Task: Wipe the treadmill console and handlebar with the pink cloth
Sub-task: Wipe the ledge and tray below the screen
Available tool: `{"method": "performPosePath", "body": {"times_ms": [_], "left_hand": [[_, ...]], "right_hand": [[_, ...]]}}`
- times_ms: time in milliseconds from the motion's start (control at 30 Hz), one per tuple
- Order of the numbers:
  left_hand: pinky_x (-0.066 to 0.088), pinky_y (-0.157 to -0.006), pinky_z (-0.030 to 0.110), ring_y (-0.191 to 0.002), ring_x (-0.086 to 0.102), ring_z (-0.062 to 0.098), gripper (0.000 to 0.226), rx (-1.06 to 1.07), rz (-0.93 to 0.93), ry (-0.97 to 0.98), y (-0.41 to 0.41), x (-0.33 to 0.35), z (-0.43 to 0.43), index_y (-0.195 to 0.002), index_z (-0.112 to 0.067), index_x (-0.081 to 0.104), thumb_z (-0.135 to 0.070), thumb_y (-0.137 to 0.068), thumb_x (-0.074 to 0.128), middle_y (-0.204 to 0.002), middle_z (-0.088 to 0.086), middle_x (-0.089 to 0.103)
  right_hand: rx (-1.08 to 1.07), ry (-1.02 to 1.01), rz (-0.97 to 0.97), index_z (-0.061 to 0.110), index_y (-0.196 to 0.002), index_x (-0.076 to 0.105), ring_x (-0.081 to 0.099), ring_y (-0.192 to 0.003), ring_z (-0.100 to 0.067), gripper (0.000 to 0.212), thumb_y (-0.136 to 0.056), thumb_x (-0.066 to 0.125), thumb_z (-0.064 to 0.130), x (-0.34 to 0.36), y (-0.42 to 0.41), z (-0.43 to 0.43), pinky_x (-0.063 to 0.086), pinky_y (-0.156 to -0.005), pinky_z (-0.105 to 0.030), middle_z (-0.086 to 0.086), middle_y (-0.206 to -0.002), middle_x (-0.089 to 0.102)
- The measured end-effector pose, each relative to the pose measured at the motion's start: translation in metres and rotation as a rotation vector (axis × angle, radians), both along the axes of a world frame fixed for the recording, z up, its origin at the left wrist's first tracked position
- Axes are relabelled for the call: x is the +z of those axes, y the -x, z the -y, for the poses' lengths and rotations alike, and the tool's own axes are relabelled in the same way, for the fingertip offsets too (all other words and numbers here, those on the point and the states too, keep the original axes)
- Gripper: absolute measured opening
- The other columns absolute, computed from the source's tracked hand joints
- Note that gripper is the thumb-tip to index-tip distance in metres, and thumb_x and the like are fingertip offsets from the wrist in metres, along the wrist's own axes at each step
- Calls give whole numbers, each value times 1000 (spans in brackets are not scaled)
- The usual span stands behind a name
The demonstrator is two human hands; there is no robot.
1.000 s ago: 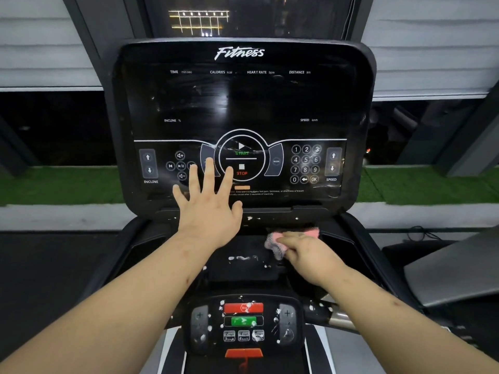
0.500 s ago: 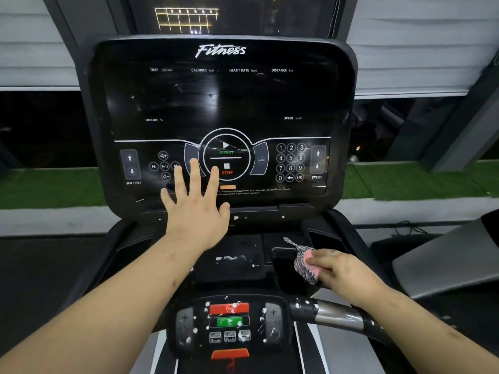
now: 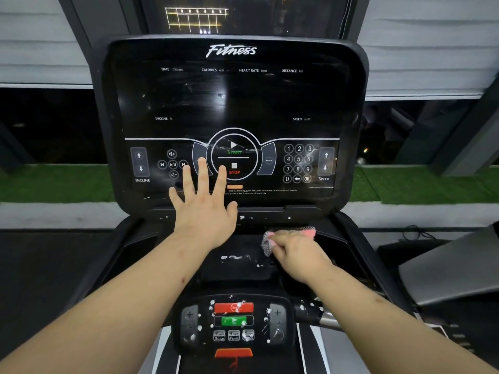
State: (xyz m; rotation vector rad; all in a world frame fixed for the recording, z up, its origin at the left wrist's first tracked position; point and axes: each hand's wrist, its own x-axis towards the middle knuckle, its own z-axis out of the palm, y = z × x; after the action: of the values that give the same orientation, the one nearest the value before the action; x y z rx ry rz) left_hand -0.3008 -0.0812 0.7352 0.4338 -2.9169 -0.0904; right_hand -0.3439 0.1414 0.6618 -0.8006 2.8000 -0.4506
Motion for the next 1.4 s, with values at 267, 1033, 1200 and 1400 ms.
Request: {"method": "performPosePath", "body": {"times_ms": [267,1033,1200,1400], "left_hand": [[7,-122,70,-155,-24,38,79,3,14,8,-2,2,1,-163,-35,-12,-59,-102,32,-168,5,-31],[2,-125,63,-159,-11,26,72,-70,-13,54,-16,13,32,-165,-36,3,-55,-103,33,-173,3,-14],[1,-125,63,-159,-13,26,72,-48,-18,48,-25,10,55,-165,-35,4,-55,-102,34,-173,3,-14],[0,-124,66,-158,-17,25,71,-67,5,35,-26,7,60,-164,-35,3,-55,-103,32,-172,0,-20]], "right_hand": [[123,-96,110,25,-155,45,24,-154,-21,47,-110,39,35,4,-5,28,19,-127,-35,1,-167,31],[64,-288,405,34,-165,12,-14,-158,-21,72,-102,8,71,39,-31,63,-6,-126,-52,7,-173,-7],[197,-249,443,32,-165,10,-10,-159,-19,73,-103,13,70,31,-37,101,-2,-128,-49,6,-173,-5],[288,-118,463,34,-165,15,-2,-159,-14,62,-109,22,59,29,-31,112,-1,-129,-40,11,-173,1]]}}
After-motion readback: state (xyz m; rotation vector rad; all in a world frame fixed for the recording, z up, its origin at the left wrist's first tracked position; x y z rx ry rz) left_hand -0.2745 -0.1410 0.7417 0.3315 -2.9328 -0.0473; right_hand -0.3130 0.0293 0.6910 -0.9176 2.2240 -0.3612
